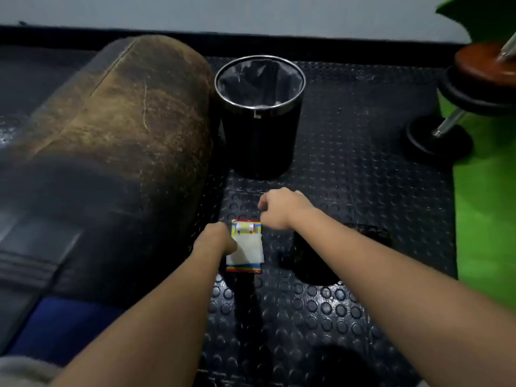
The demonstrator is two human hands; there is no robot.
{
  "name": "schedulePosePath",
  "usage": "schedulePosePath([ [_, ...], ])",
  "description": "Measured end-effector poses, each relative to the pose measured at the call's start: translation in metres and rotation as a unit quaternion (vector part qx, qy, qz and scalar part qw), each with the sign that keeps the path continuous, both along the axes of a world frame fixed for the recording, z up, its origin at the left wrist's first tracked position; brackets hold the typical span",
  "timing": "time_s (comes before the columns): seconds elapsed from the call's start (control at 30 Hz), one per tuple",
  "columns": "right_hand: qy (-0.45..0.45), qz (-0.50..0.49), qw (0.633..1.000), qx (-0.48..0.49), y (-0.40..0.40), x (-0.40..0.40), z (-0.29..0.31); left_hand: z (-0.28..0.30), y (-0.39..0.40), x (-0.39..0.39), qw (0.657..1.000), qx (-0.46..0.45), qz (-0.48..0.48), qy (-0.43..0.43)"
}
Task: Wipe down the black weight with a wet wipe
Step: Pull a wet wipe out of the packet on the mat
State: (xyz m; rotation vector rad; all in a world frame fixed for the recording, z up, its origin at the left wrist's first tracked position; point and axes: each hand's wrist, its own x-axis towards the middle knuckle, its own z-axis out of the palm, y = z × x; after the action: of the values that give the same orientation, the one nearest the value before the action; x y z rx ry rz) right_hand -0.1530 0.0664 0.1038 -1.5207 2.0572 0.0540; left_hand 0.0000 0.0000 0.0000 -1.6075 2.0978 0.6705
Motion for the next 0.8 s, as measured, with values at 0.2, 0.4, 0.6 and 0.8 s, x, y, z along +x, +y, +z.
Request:
schedulePosePath([
  [0.2, 0.012, 0.033, 0.999, -0.003, 0.009, 0.0, -0.017, -0.036, 0.026, -0.009, 0.991, 0.022, 0.118, 0.054],
  [0.4, -0.013, 0.044, 0.998, -0.05, 0.014, -0.012, -0.008, -0.058, 0.022, -0.006, 0.986, -0.041, 0.155, 0.047],
  [0.6, -0.01, 0.049, 0.996, -0.08, 0.015, -0.018, -0.002, -0.064, 0.021, 0.001, 0.98, -0.06, 0.176, 0.078],
  [0.8, -0.029, 0.025, 0.992, -0.123, 0.025, -0.028, 0.011, -0.023, 0.032, -0.002, 0.965, -0.065, 0.158, 0.198],
])
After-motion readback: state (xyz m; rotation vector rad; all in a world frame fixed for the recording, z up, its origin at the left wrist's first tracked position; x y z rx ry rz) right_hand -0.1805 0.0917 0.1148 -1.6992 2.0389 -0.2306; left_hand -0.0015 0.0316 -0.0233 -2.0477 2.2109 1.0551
